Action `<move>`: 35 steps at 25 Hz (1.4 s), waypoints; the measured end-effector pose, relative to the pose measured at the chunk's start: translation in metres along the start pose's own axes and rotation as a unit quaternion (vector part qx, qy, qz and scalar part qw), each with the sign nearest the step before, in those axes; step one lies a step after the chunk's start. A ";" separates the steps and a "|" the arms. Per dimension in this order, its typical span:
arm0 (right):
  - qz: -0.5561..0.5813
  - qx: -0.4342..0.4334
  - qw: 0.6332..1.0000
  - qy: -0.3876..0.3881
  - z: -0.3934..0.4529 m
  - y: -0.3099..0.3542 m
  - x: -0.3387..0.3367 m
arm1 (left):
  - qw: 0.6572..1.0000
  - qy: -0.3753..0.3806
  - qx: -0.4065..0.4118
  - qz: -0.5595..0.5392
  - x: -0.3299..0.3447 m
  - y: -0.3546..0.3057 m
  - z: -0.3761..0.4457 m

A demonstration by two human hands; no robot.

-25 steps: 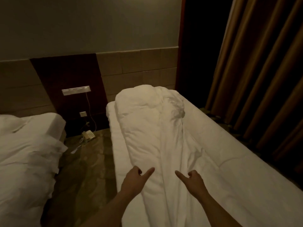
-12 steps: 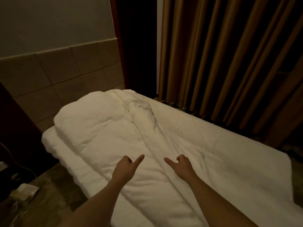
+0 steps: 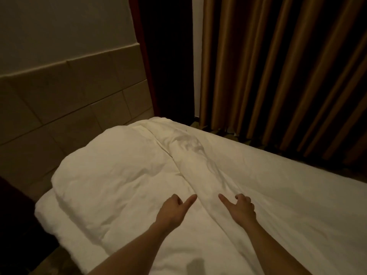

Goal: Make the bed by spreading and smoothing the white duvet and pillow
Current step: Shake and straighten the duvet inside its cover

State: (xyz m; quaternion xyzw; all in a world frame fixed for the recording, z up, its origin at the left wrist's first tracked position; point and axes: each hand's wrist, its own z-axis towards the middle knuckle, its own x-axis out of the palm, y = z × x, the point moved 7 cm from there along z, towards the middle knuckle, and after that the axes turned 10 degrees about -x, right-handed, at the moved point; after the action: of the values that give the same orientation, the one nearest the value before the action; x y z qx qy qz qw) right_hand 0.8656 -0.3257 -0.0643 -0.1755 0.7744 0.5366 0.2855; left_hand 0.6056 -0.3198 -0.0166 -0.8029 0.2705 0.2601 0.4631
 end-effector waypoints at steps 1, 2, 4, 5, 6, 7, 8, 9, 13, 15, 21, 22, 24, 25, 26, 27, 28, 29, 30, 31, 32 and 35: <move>-0.001 0.010 1.000 -0.009 0.029 0.004 0.012 | 1.000 0.005 0.006 0.026 -0.006 -0.004 0.034; -0.006 0.019 1.000 -0.018 0.054 0.004 0.022 | 0.999 0.008 0.011 0.049 -0.008 -0.007 0.065; -0.006 0.048 0.998 -0.038 0.092 -0.002 0.035 | 0.996 0.019 0.030 0.085 -0.009 -0.024 0.126; -0.007 0.062 0.997 -0.045 0.110 -0.007 0.040 | 0.994 0.023 0.043 0.098 -0.007 -0.036 0.151; -0.010 0.073 0.996 -0.051 0.127 -0.013 0.043 | 0.992 0.024 0.064 0.108 -0.001 -0.049 0.176; -0.017 0.084 0.995 -0.059 0.142 -0.020 0.045 | 0.989 0.027 0.090 0.117 0.008 -0.064 0.199; -0.025 0.093 0.993 -0.068 0.154 -0.025 0.047 | 0.985 0.029 0.117 0.124 0.018 -0.079 0.217; -0.036 0.102 0.991 -0.079 0.164 -0.030 0.049 | 0.981 0.036 0.137 0.134 0.027 -0.093 0.231; -0.095 0.155 0.977 -0.111 0.207 -0.059 0.067 | 0.917 0.031 0.302 0.260 0.078 -0.160 0.292; -0.108 0.162 0.975 -0.102 0.221 -0.064 0.082 | 0.878 0.037 0.363 0.311 0.106 -0.184 0.320; -0.164 0.142 0.970 -0.108 0.218 -0.069 0.133 | 0.781 0.153 0.403 0.451 0.221 -0.174 0.375; -0.173 0.137 0.970 -0.107 0.215 -0.071 0.137 | 0.754 0.173 0.394 0.497 0.235 -0.161 0.383; -0.189 0.130 0.968 -0.098 0.208 -0.073 0.144 | 0.727 0.188 0.370 0.547 0.246 -0.131 0.393; -0.206 0.130 0.966 -0.091 0.205 -0.073 0.147 | 0.729 0.182 0.372 0.545 0.244 -0.119 0.394; -0.226 0.129 0.962 -0.084 0.200 -0.071 0.150 | 0.741 0.169 0.377 0.530 0.237 -0.108 0.394; -0.243 0.122 0.958 -0.085 0.196 -0.066 0.152 | 0.753 0.151 0.384 0.512 0.226 -0.101 0.392; -0.257 0.108 0.956 -0.089 0.191 -0.058 0.152 | 0.762 0.137 0.385 0.503 0.211 -0.098 0.389; -0.270 0.084 0.954 -0.098 0.185 -0.046 0.149 | 0.770 0.123 0.388 0.492 0.193 -0.100 0.386; -0.290 0.052 0.949 -0.114 0.180 -0.031 0.142 | 0.778 0.108 0.395 0.476 0.171 -0.109 0.381; -0.307 0.020 0.942 -0.133 0.176 -0.012 0.130 | 0.788 0.089 0.403 0.456 0.146 -0.123 0.374; -0.312 -0.005 0.939 -0.147 0.169 0.009 0.116 | 0.798 0.065 0.409 0.438 0.116 -0.137 0.362; -0.283 -0.024 0.935 -0.213 0.138 0.055 0.085 | 0.822 -0.045 0.426 0.375 0.032 -0.145 0.307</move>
State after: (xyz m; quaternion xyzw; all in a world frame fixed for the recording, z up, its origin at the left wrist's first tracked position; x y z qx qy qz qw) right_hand 0.8030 -0.1745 -0.1140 -0.2763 0.6003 0.4769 0.5796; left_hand 0.6752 0.0073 -0.0839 -0.3497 0.6136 0.3081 0.6374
